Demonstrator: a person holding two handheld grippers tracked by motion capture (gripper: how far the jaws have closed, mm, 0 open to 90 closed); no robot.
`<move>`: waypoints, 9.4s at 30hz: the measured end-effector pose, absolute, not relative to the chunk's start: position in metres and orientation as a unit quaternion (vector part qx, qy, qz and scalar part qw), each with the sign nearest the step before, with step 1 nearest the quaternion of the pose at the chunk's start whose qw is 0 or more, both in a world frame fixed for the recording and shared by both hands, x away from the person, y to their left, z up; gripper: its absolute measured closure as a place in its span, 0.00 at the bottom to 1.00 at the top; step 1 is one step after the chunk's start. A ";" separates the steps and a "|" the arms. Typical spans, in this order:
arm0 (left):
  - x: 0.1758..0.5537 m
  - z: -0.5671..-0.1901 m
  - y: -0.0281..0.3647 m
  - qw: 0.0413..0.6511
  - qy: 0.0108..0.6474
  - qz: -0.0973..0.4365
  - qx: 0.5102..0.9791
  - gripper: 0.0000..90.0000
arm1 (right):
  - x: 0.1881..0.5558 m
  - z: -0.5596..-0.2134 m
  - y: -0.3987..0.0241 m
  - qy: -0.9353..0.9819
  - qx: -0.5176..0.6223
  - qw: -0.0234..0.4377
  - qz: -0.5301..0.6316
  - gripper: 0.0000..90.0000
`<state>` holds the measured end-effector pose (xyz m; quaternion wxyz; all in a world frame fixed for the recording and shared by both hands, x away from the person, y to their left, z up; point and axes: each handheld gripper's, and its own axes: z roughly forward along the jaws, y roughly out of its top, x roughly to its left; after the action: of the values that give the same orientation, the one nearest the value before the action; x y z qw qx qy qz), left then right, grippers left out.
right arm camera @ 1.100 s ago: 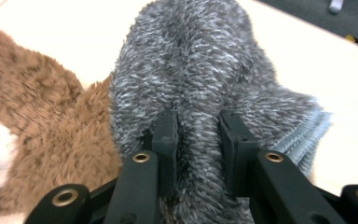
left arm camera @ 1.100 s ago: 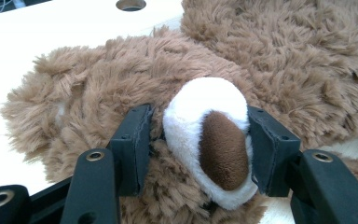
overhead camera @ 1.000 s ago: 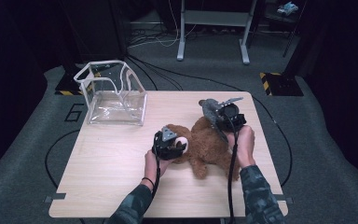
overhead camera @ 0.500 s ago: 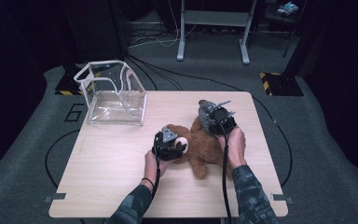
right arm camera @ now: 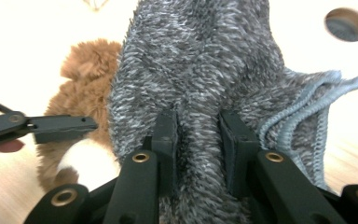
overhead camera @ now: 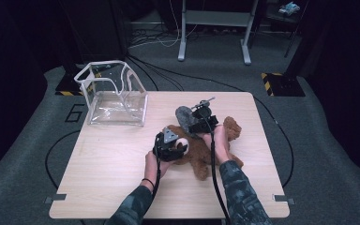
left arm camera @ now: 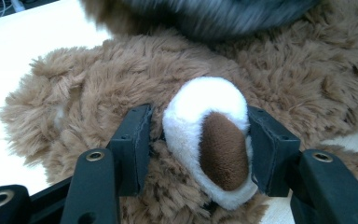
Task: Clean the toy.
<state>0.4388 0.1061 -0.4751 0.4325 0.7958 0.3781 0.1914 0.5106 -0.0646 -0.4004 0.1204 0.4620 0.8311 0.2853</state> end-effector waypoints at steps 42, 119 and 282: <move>0.438 -0.475 0.105 0.428 0.379 0.192 0.798 0.51 | 0.496 -0.404 -0.080 0.831 0.463 0.178 0.253 0.79; 0.438 -0.475 0.105 0.431 0.383 0.189 0.795 0.51 | 0.456 -0.411 -0.068 0.845 0.419 0.191 0.272 0.76; 0.444 -0.474 0.106 0.435 0.387 0.170 0.795 0.50 | 0.420 -0.433 -0.159 0.774 0.509 0.230 0.297 0.79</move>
<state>0.4442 0.1055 -0.4738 0.4351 0.7951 0.3869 0.1700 0.4201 -0.1586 -0.4331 0.2300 0.5090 0.7745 0.2969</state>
